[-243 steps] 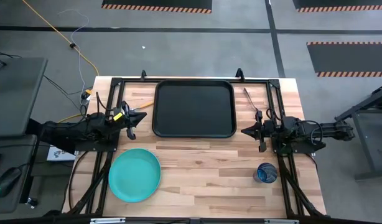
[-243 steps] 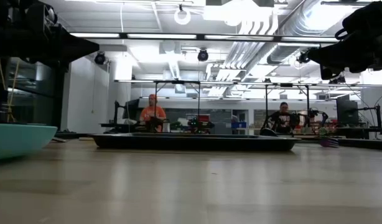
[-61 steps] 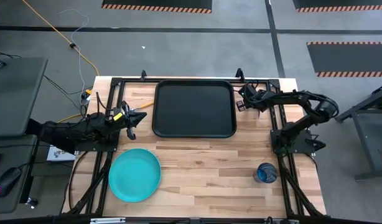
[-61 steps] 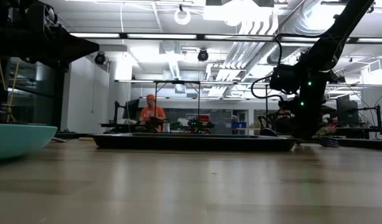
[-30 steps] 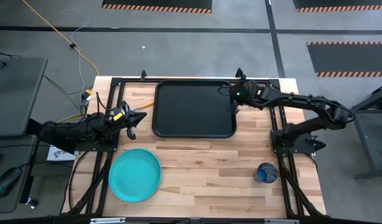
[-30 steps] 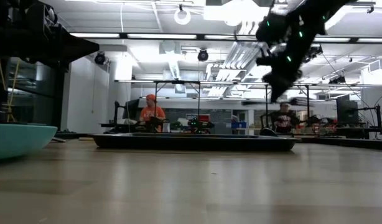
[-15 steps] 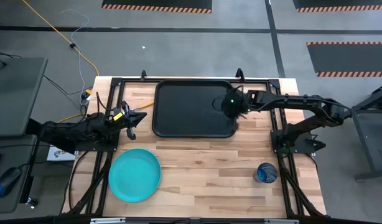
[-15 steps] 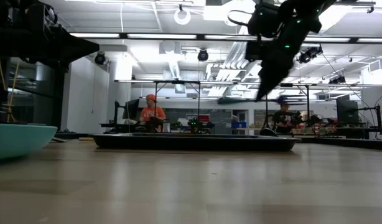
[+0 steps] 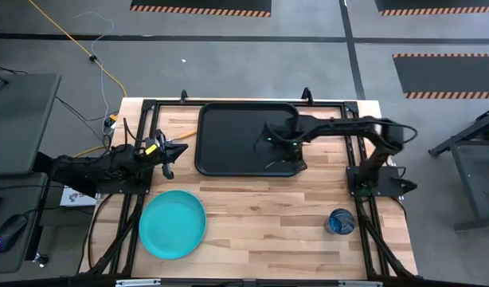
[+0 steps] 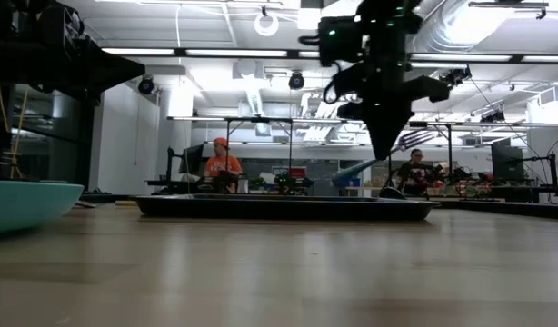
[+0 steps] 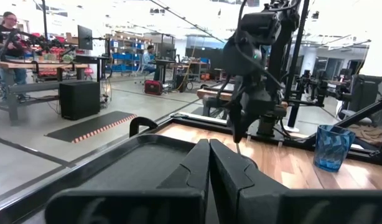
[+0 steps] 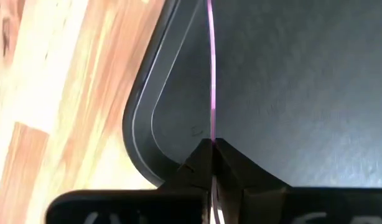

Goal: Pick and place plate/cup/fork/spoon on tray
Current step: Put the blue fork on the black tray

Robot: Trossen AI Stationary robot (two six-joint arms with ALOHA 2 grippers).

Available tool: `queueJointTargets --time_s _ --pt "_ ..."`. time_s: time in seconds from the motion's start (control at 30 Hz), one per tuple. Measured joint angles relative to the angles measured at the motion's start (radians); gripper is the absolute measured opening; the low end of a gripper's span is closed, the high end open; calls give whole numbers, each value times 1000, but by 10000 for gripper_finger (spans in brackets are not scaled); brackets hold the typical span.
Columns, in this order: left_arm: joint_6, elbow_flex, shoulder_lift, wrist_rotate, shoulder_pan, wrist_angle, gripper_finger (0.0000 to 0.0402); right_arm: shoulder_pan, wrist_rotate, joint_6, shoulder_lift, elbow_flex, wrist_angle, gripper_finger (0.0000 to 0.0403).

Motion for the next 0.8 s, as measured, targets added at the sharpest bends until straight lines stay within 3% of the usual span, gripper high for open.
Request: queueJointTargets --time_s 0.23,0.43,0.57,0.8 --pt "0 0 0 0 0 0 3 -28 32 -87 191 209 -226 0" --pt "0 0 0 0 0 -1 3 -68 117 -149 330 302 -381 0" --pt "0 0 0 0 0 -1 3 -98 129 -193 397 309 -388 0" --pt "0 0 0 0 0 0 3 -130 260 -189 479 310 -337 0"
